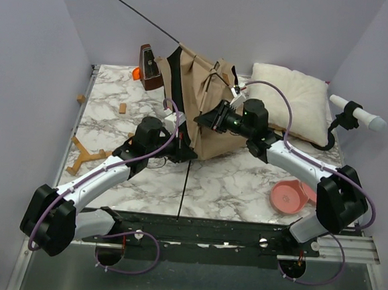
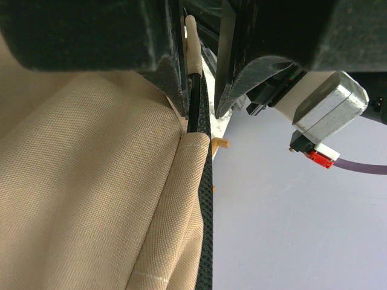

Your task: Set up the pet tent

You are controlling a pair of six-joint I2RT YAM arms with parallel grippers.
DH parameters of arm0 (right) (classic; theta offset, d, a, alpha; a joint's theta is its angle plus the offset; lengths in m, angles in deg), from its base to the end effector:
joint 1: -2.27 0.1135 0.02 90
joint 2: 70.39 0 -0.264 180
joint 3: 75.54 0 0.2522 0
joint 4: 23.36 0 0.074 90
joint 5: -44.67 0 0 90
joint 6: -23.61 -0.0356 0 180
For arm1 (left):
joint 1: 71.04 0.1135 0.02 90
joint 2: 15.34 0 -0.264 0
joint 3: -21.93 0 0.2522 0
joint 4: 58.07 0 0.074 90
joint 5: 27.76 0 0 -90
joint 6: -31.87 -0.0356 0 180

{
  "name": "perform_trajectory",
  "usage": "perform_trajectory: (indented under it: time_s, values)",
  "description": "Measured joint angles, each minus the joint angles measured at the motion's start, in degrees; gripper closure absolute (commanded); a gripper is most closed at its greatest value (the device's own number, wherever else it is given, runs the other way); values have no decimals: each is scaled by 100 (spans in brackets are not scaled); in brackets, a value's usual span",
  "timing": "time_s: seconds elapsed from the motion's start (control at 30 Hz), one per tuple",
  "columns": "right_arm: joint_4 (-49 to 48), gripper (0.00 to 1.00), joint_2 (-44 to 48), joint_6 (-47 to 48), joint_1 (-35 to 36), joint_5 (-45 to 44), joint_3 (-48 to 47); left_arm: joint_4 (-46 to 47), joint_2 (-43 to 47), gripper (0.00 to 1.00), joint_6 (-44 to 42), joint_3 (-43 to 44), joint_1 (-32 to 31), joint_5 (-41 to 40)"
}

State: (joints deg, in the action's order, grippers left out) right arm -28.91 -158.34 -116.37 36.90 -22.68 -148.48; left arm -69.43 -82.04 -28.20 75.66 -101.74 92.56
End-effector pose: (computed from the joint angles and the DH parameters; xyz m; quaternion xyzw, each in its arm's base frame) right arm 0.2881 0.2156 0.2945 -0.0259 0.7584 0.5374 0.3679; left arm 0.2116 -0.1465 0.2562 0.1472 0.8100 -0.4539 0.3409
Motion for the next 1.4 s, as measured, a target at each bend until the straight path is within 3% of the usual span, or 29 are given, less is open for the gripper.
perform_trajectory:
  time_s: [0.2, 0.27, 0.43, 0.53, 0.8, 1.1, 1.33, 1.4]
  values:
    - [-181, 99, -157, -179, 2, 127, 76, 4, 0, 100, -13, 0, 0, 15]
    - [-212, 100, -164, -240, 2, 125, 90, 4, 0, 99, -15, 0, 0, 17]
    - [-216, 100, -164, -356, 2, 55, 92, 11, 0, 31, -52, 13, 7, 20]
    - [-219, 100, -164, -485, 20, 24, 96, 20, 76, 18, -98, -13, 26, 28]
    - [-389, 100, -164, -699, 13, 22, 105, -105, 1025, 18, 195, -885, -109, 17]
    - [-396, 100, -168, -695, -7, 11, 105, -1283, 2371, 30, 535, -1152, -466, -28]
    - [-428, 100, -245, -695, -15, 13, 85, -2068, 2739, 50, 793, -1250, -780, -125]
    - [-433, 100, -258, -693, -15, 13, 81, -2280, 2782, 64, 839, -1314, -874, -146]
